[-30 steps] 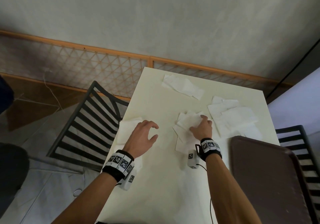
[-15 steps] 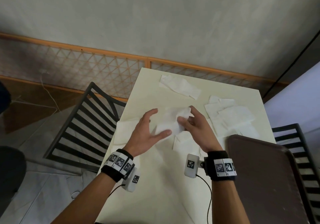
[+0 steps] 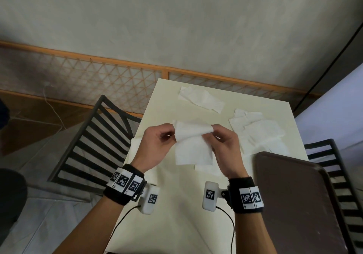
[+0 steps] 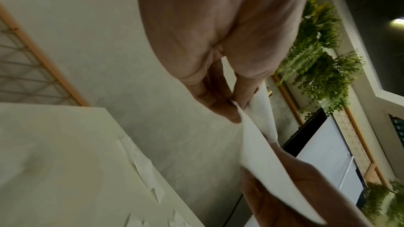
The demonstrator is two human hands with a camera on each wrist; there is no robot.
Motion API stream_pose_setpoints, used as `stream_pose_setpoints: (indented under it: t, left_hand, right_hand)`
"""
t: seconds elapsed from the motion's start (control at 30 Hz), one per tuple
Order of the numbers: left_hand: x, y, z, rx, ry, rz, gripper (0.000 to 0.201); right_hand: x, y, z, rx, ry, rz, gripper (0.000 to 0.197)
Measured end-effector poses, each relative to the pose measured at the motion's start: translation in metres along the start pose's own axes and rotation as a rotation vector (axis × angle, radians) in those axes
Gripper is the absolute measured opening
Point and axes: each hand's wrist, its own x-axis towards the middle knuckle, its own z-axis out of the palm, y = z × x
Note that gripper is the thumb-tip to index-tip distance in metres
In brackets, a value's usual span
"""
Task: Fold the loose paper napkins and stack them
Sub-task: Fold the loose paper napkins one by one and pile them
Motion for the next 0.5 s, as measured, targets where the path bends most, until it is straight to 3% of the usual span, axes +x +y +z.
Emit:
stream_pose_setpoints:
  t: [0.1, 0.23, 0.5]
  left_hand:
    - [-0.001, 0.002, -0.005, 0.042, -0.008, 0.024, 0.021]
    - [-0.005, 0.012, -0.007, 0.028, -0.027, 0.010, 0.034]
    - [-0.008, 0.014, -0.011, -0.053, 0.017, -0.073, 0.034]
  right_hand:
    - [0.001, 0.005, 0.005, 0.087, 0.043, 0.019, 0.020]
    - [0.000, 0.010, 0.010, 0.162, 0.026, 0.002, 0.048]
    - [0.000, 0.011, 0.013, 0.176, -0.030, -0.003, 0.050]
